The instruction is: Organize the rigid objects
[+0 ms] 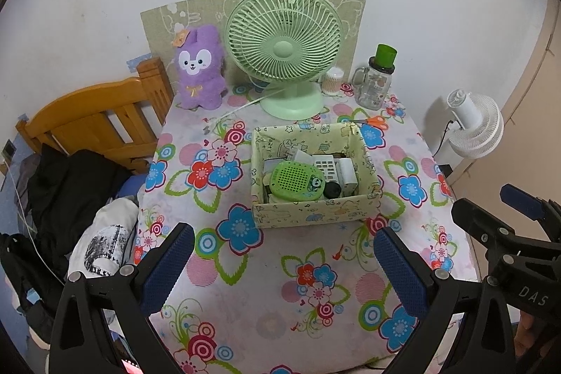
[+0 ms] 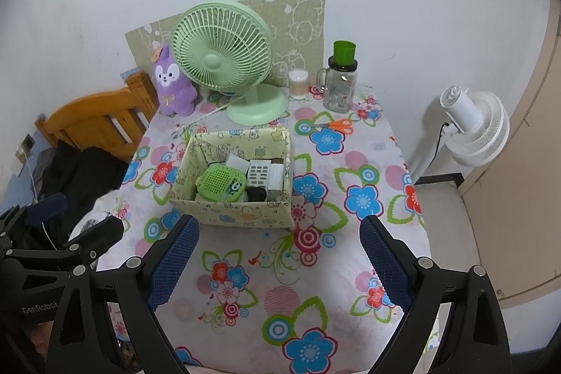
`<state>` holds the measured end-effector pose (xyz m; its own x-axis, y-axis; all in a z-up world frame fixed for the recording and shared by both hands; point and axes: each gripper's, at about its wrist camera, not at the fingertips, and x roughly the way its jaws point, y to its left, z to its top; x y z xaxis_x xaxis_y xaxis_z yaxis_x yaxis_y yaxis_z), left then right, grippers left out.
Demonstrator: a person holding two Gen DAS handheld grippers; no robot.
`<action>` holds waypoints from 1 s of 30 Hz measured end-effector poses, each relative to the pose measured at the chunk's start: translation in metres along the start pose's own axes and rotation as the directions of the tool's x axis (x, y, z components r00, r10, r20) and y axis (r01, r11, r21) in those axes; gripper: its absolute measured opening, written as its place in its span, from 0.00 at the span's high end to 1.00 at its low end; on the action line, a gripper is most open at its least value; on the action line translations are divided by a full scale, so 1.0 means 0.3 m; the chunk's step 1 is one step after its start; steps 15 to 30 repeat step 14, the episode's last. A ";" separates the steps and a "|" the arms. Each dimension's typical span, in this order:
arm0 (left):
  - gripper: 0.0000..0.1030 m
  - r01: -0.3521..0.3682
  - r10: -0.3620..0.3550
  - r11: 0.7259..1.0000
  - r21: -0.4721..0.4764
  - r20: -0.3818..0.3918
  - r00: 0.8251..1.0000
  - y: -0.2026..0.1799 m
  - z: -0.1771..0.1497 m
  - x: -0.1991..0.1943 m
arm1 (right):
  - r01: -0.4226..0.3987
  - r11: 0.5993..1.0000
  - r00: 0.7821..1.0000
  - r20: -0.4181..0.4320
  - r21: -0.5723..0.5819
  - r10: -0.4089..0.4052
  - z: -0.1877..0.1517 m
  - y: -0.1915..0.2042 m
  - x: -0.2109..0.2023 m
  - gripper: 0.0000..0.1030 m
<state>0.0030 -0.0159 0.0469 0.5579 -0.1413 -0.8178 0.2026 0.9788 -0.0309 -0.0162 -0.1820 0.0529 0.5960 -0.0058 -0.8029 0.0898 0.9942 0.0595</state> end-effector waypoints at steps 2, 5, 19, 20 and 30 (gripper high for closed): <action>0.00 -0.005 0.004 1.000 -0.008 -0.011 1.000 0.009 0.006 0.022 | 0.011 1.000 1.000 -0.009 -0.003 -0.011 0.006 -0.002 0.023 0.08; 0.00 -0.006 0.004 0.999 -0.038 -0.041 0.999 0.035 0.014 0.067 | 0.027 1.000 0.999 -0.029 -0.006 -0.028 0.013 -0.005 0.062 0.08; 0.00 -0.020 0.011 0.998 -0.067 -0.136 0.991 0.118 -0.008 0.265 | 0.058 0.998 0.987 -0.151 0.030 -0.053 0.004 -0.064 0.276 0.08; 0.00 -0.020 0.011 0.998 -0.067 -0.136 0.991 0.118 -0.008 0.265 | 0.058 0.998 0.987 -0.151 0.030 -0.053 0.004 -0.064 0.276 0.08; 0.00 -0.020 0.011 0.998 -0.067 -0.136 0.991 0.118 -0.008 0.265 | 0.058 0.998 0.987 -0.151 0.030 -0.053 0.004 -0.064 0.276 0.08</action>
